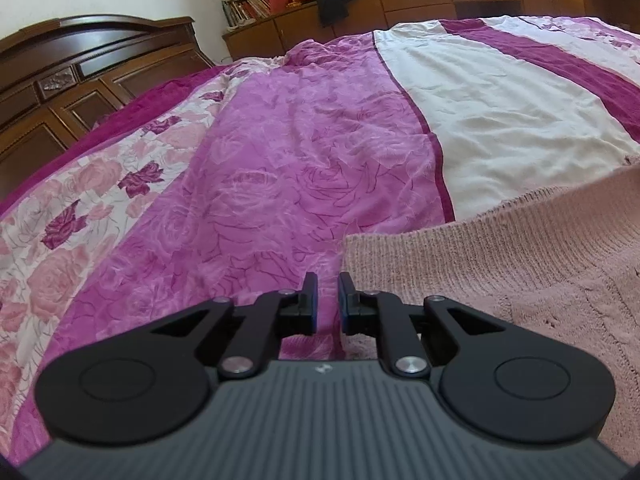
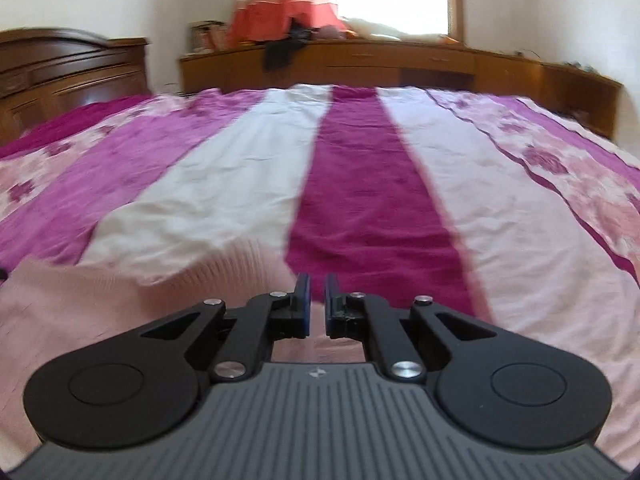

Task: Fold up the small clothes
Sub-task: 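Grasp the folded cardigan edge with the left gripper while the right gripper grasps it, then lift the cardigan edge with both grippers and fold it over, then open both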

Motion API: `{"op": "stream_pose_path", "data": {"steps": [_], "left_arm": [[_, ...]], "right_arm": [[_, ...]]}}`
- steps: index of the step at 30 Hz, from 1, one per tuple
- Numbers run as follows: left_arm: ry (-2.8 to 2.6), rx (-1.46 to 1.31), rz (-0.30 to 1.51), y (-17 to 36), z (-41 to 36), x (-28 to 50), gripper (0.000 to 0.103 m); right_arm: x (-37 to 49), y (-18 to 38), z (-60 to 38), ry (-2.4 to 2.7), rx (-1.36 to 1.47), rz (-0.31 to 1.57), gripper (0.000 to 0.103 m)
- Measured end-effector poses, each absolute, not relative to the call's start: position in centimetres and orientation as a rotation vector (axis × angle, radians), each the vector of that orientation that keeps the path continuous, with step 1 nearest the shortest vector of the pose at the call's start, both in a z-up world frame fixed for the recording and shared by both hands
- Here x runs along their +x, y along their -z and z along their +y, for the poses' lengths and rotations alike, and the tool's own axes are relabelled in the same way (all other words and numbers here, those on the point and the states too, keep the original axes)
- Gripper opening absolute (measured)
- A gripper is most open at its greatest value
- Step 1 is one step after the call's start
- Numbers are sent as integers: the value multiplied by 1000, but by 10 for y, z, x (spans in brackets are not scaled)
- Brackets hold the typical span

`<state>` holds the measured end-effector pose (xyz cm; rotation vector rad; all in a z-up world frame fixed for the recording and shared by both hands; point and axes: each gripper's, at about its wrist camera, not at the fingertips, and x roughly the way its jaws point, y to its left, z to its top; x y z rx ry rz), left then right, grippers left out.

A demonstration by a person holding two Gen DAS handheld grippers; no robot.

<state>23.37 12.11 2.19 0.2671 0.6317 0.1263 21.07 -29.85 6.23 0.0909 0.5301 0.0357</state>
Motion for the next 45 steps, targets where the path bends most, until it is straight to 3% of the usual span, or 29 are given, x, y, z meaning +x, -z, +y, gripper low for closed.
{"op": "stream_pose_path", "data": {"steps": [6,10,15,19,21,22,23,24,28,33,38,40,41,45], "left_arm": [[-136,272,652,-16,119,232,13],[-120,233,656,-22,116,225,13],[-99,179,669,-23,109,211,13],[-91,215,679,-11,99,206,13],[-102,224,682,-3,98,207,13],[-107,220,682,-1,97,207,13],[-112,215,680,1,97,206,13],[-115,211,677,1,97,206,13],[-113,196,676,0,99,205,13],[-113,178,677,0,101,206,13],[-110,178,676,0,101,207,13],[-107,174,677,0,103,207,13],[-106,172,678,0,103,207,13],[-106,172,678,0,103,208,13]], "right_arm": [[231,-45,-340,-75,248,621,9],[238,-36,-340,-141,277,673,19],[250,-22,-337,-188,382,720,21],[263,-19,-325,-224,421,749,44],[266,-21,-313,-236,364,753,41],[266,-23,-308,-237,334,748,22],[262,-27,-302,-255,293,725,9],[255,-35,-295,-270,256,688,6],[221,-55,-264,-374,108,594,6],[191,-48,-220,-550,-46,696,9],[167,-52,-216,-650,-61,656,21],[167,-58,-225,-614,-5,610,46],[171,-60,-231,-575,24,588,51],[188,-56,-238,-516,8,604,54]]}}
